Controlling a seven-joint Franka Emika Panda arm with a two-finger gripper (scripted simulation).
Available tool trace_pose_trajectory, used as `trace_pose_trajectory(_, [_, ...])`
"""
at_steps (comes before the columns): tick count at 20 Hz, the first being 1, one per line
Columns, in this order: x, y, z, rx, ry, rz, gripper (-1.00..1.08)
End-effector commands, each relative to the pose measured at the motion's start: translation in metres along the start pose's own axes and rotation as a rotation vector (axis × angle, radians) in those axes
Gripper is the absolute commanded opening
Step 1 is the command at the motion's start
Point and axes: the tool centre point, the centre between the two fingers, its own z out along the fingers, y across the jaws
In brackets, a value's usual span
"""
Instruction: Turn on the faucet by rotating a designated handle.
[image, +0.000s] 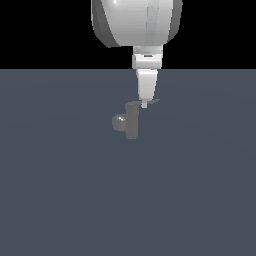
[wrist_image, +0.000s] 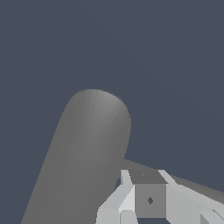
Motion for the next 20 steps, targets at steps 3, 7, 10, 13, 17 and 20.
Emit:
trace_pose_trajectory(3, [0.003,-0.006,0.000,0.001,0.001,0.003,-1.00])
trace_pose_trajectory(7, [0.011,-0.018,0.000,0.001,0.002,0.011,-1.00])
trace_pose_trajectory(10, [0.016,-0.026,0.000,0.001,0.004,0.016,-1.00])
trace_pose_trajectory(13, [0.022,-0.035,0.000,0.001,0.005,0.021,-1.00])
trace_pose_trajectory(17, [0.029,-0.046,0.000,0.001,0.006,0.028,-1.00])
trace_pose_trajectory(20, [0.034,-0.054,0.000,0.001,0.007,0.034,-1.00])
